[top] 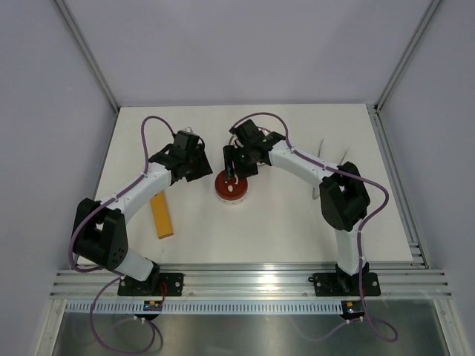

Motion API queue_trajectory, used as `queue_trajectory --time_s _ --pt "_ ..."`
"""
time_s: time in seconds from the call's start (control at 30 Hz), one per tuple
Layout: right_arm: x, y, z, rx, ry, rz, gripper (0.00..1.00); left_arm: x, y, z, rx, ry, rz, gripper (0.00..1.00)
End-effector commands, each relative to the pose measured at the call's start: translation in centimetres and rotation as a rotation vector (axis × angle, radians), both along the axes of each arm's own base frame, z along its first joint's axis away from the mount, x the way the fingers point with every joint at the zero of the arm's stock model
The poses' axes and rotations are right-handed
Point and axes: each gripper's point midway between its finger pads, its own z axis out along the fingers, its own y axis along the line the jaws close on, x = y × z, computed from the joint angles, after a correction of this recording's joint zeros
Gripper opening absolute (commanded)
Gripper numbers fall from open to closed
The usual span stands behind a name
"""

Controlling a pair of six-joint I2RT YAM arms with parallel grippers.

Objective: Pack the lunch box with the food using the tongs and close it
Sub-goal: Screw the box lid onto the packing box.

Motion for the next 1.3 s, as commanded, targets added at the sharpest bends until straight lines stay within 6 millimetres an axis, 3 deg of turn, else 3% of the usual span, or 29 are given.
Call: queue_trajectory --time_s 0.0,0.2,0.53,0.9,1.07,1.27 --pt "-0.4 1.2 1.3 0.049 -0.002 0.074 0.66 0.4 -0.6 0.1 -0.04 -0.008 -0.009 0.47" --pt "-0.9 1.3 1.8 0.063 -0.029 0.11 0.64 0.4 -0.5 -0.5 -0.038 0.006 -0.005 0.47" --pt "-1.7 0.7 1.4 0.028 -0.045 0.155 0.44 1.0 -0.2 -2.1 -0.049 0.062 -0.006 0.47" --pt "0.4 -0.1 2.6 -0.022 -0.147 0.095 0.64 0.5 -0.4 -3.0 -0.064 0.086 -0.014 0.47" --pt "1.2 0.3 2.2 -0.039 -0.156 0.106 0.69 0.3 -0.7 -3.6 -0.073 0.105 -0.021 0.47" --pt "1.6 0.9 1.3 -0.03 -0.144 0.141 0.69 0.3 -0.6 -4.0 -0.064 0.112 -0.02 0.47"
